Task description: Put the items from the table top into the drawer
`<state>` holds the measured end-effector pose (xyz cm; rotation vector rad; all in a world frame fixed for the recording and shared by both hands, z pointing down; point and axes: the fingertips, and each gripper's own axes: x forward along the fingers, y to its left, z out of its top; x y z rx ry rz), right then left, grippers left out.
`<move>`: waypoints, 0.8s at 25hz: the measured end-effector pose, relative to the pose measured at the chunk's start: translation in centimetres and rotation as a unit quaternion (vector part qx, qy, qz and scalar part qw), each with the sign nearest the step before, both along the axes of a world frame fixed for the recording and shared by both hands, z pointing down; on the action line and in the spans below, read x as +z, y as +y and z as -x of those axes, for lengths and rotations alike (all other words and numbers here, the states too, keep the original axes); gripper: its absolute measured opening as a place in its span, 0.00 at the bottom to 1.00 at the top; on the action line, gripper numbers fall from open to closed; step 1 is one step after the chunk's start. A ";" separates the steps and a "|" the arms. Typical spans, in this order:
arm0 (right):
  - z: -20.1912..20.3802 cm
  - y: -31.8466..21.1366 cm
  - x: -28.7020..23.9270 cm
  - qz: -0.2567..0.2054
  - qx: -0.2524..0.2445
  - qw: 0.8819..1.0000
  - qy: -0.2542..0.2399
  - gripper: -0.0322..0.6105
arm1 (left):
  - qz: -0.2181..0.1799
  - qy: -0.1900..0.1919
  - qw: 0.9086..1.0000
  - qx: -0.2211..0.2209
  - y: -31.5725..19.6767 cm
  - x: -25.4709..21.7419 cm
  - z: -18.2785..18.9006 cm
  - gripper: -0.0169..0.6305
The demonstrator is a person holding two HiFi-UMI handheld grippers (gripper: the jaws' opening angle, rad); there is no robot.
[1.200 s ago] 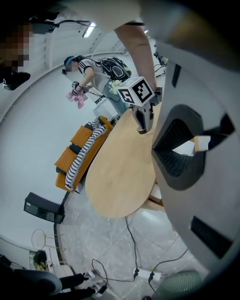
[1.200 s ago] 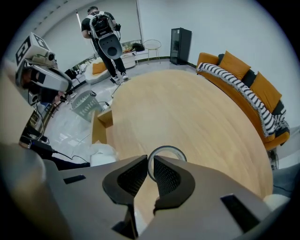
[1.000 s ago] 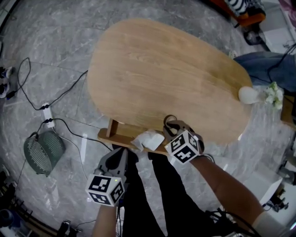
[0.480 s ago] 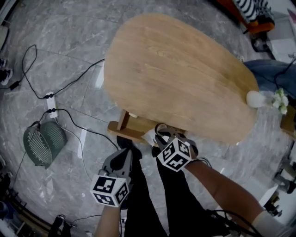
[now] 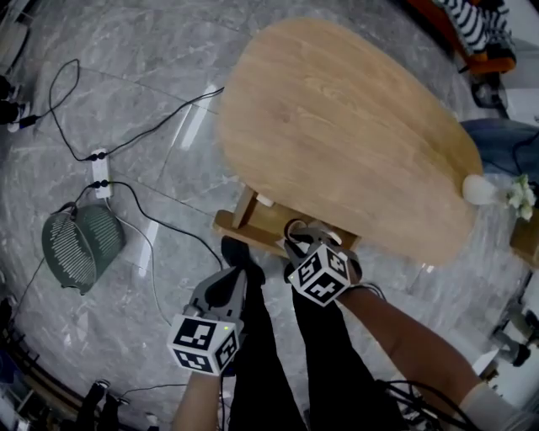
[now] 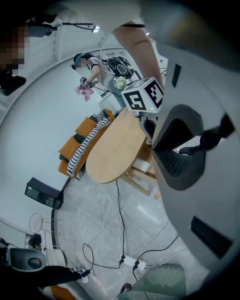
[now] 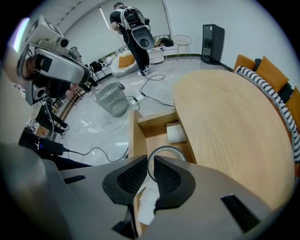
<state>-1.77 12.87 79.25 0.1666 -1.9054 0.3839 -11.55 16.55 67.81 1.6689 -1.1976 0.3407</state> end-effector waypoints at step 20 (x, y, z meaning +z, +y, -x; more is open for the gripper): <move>-1.5 0.6 0.8 0.014 0.048 0.999 0.014 0.24 | 0.002 -0.001 1.000 0.002 1.1 0.3 1.2 0.03</move>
